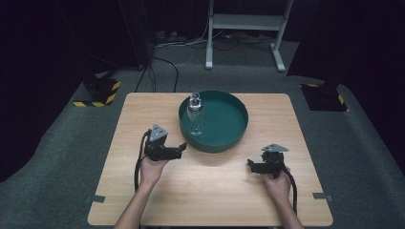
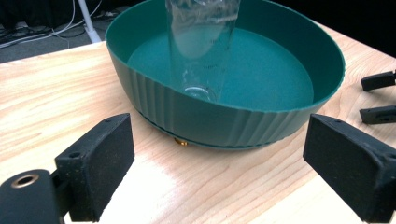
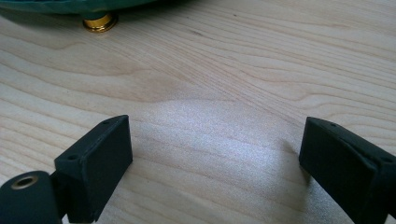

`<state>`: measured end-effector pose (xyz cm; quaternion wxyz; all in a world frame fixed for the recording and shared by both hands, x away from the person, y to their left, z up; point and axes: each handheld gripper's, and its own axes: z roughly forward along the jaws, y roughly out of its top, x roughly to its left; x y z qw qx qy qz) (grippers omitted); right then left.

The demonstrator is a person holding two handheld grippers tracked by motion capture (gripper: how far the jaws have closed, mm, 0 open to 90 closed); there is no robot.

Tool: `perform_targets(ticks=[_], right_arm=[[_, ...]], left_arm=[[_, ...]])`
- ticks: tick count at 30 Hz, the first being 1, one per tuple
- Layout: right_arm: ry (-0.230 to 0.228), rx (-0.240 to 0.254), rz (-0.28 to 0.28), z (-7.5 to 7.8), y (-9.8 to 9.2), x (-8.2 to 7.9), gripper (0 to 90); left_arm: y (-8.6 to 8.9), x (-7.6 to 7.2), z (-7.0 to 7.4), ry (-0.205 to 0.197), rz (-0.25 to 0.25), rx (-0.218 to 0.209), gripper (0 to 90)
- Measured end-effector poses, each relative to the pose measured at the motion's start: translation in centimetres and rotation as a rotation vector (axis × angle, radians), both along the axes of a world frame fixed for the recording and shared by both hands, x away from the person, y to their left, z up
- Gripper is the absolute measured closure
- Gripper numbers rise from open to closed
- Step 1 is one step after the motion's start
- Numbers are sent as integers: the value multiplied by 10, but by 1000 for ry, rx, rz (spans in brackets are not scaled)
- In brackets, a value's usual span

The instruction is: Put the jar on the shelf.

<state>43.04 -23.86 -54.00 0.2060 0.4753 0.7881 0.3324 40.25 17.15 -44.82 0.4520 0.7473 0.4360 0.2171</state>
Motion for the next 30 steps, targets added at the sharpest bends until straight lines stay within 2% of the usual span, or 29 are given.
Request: perform_targets(ticks=[18,30], right_arm=[[0,0,0,0,0,0,96],[0,0,0,0,0,0,96]], left_arm=[[-2,-2,-17,28,-4,-11,92],[-5,-2,-45,64,14,42,93]])
